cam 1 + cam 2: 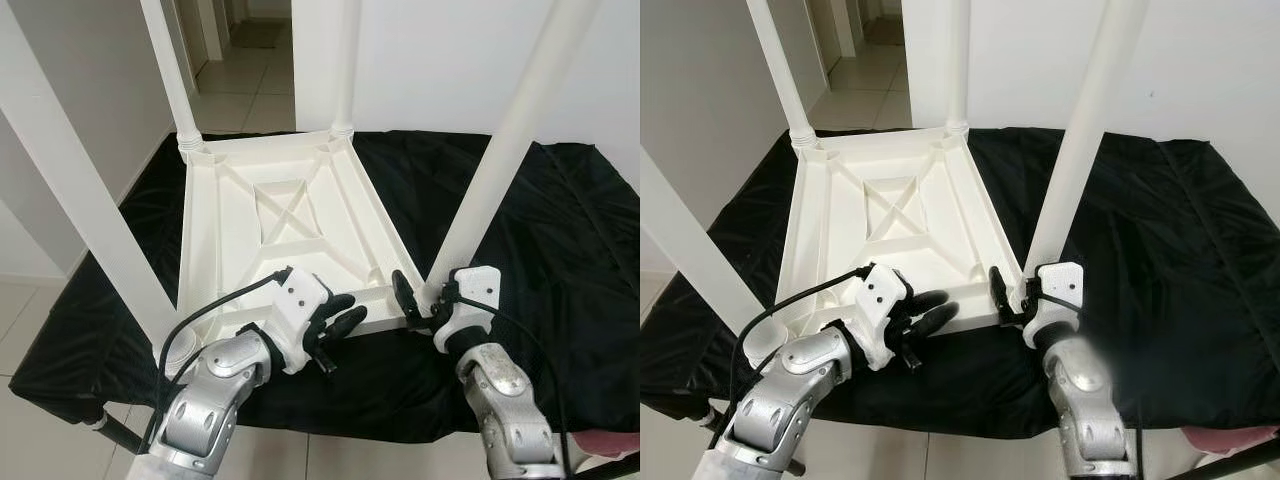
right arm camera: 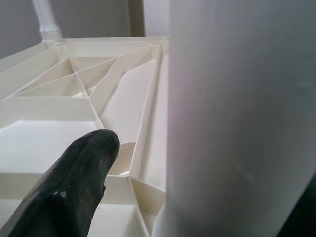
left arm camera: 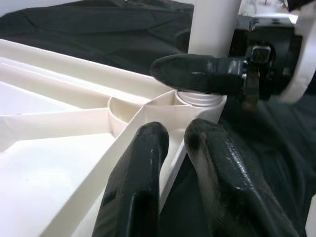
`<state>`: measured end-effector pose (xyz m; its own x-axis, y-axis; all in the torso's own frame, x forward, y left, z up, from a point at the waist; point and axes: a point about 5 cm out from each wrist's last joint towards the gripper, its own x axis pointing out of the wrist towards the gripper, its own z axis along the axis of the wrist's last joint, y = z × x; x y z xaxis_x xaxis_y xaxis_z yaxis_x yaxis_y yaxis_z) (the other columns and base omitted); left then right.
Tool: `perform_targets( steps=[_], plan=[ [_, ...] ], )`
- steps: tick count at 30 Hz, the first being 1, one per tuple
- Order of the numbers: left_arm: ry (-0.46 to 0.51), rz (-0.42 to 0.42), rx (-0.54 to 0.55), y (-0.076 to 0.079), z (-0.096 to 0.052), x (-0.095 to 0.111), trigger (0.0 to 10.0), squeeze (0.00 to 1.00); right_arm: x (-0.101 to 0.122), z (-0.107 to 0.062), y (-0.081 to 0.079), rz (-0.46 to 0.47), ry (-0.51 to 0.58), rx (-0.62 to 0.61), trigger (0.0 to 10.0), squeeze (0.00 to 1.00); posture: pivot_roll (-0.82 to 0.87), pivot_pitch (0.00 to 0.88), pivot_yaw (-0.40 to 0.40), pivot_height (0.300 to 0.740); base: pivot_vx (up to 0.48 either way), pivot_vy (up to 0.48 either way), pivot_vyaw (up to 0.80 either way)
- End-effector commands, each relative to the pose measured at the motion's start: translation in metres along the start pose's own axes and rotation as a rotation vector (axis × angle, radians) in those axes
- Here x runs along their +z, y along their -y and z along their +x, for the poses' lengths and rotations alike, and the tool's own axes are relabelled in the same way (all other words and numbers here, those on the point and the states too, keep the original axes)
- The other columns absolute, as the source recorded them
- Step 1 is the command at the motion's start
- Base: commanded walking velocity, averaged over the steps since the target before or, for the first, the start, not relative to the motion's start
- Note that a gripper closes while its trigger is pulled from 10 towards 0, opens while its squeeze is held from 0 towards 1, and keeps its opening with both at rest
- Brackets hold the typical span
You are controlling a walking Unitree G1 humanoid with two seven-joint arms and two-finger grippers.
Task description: Building children table
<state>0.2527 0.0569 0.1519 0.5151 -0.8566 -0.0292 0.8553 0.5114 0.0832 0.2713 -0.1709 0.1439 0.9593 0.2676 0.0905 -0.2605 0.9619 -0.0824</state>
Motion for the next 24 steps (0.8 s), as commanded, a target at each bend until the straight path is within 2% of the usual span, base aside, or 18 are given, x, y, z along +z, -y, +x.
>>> perform_targets(
  steps=[1,9,10,13,19,24],
  plan=[
    [-0.012,0.031,0.062,-0.003,0.003,0.000,10.0,0.00,0.001,0.003,-0.001,-0.004,0.012,0.050,10.0,0.00,-0.06,0.021,0.054,0.740,0.000,0.000,0.00],
    [-0.009,0.022,0.047,-0.003,0.003,0.002,10.0,0.00,0.003,0.002,0.011,-0.071,-0.008,0.151,10.0,0.00,-0.06,0.030,0.068,0.740,0.000,0.000,0.00],
    [-0.007,0.023,0.042,-0.003,0.004,0.003,10.0,0.00,0.001,0.003,0.016,-0.101,-0.025,0.199,10.0,0.00,-0.07,0.032,0.075,0.740,0.000,0.000,0.00],
    [-0.006,0.023,0.037,-0.003,0.004,0.003,10.0,0.00,-0.001,0.004,0.020,-0.108,-0.044,0.262,10.0,0.00,-0.07,0.032,0.075,0.740,0.000,0.000,0.00],
    [-0.005,0.025,0.034,-0.003,0.005,0.004,10.0,0.00,-0.001,0.005,0.023,-0.126,-0.049,0.297,10.0,0.00,-0.07,0.032,0.075,0.740,0.000,0.000,0.00],
    [-0.007,0.023,0.015,0.000,0.005,0.004,10.0,0.00,-0.003,0.013,0.028,-0.183,-0.077,0.393,9.8,0.00,-0.07,0.034,0.085,0.740,0.000,0.000,0.00]
  ],
)
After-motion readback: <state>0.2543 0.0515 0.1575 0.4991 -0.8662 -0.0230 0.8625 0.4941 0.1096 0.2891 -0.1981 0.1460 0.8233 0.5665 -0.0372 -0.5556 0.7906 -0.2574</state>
